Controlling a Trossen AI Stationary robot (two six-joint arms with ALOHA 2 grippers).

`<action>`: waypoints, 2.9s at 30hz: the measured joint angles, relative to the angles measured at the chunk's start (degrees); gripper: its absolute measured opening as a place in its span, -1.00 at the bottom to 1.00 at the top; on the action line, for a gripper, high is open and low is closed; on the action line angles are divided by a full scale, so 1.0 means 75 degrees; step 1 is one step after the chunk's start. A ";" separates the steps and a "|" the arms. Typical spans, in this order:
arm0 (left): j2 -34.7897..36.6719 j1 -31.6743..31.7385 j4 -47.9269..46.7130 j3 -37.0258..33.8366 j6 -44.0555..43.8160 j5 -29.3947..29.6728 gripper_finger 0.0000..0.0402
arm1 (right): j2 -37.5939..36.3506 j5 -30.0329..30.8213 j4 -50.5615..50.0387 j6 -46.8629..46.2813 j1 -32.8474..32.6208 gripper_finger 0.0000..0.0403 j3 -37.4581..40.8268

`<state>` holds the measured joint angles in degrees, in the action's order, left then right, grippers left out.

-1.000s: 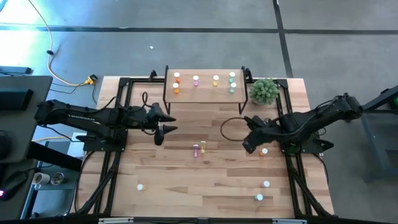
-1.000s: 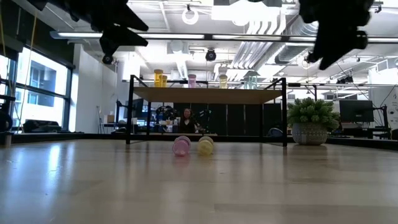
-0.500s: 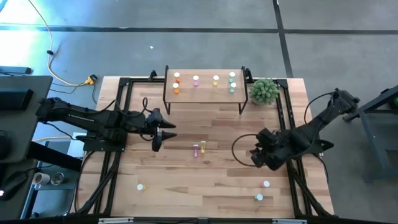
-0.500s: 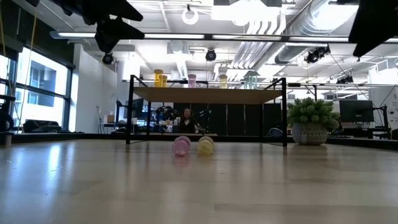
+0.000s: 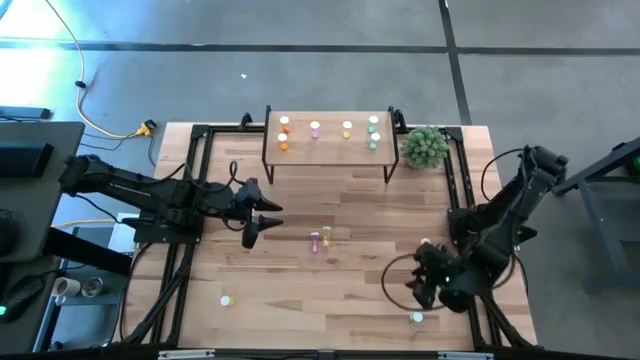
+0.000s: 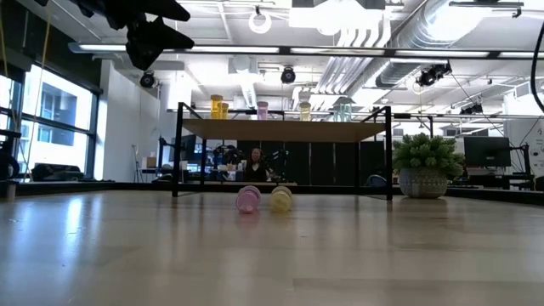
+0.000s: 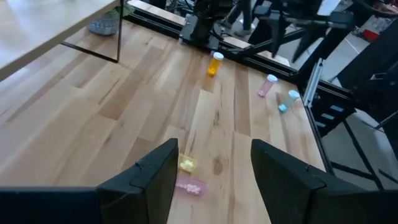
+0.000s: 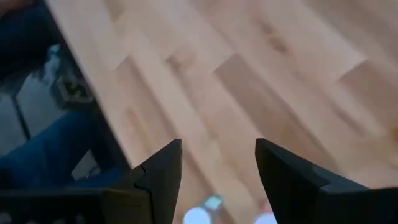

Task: Pick and place medicine bottles onto shelf by color
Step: Put the green pill bottle on the shelf aligned with the other green pill bottles

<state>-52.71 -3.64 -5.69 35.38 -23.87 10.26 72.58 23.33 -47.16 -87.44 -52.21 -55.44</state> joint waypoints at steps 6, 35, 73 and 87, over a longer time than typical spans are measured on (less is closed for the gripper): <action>0.0000 -0.0165 -0.0003 0.0000 -0.0154 -0.0079 -0.04 | 0.0471 -0.0006 0.0770 0.0065 -0.0706 -0.03 0.0000; -0.0003 -0.0728 -0.0006 0.0000 -0.1424 0.0730 -0.04 | 0.1389 0.0078 0.2351 0.3626 -0.1813 -0.03 -0.0879; -0.0003 -0.0725 -0.0003 0.0000 -0.1805 0.1137 -0.04 | 0.2631 -0.0627 0.0953 0.4783 -0.1442 -0.03 -0.0737; -0.0003 -0.0725 -0.0004 0.0000 -0.1802 0.1122 -0.04 | 0.3245 -0.0666 0.0927 0.4406 -0.1437 -0.03 -0.0740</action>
<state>-52.73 -9.08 -5.72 35.38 -37.39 18.68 96.92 18.34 -40.20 -54.40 -62.98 -60.99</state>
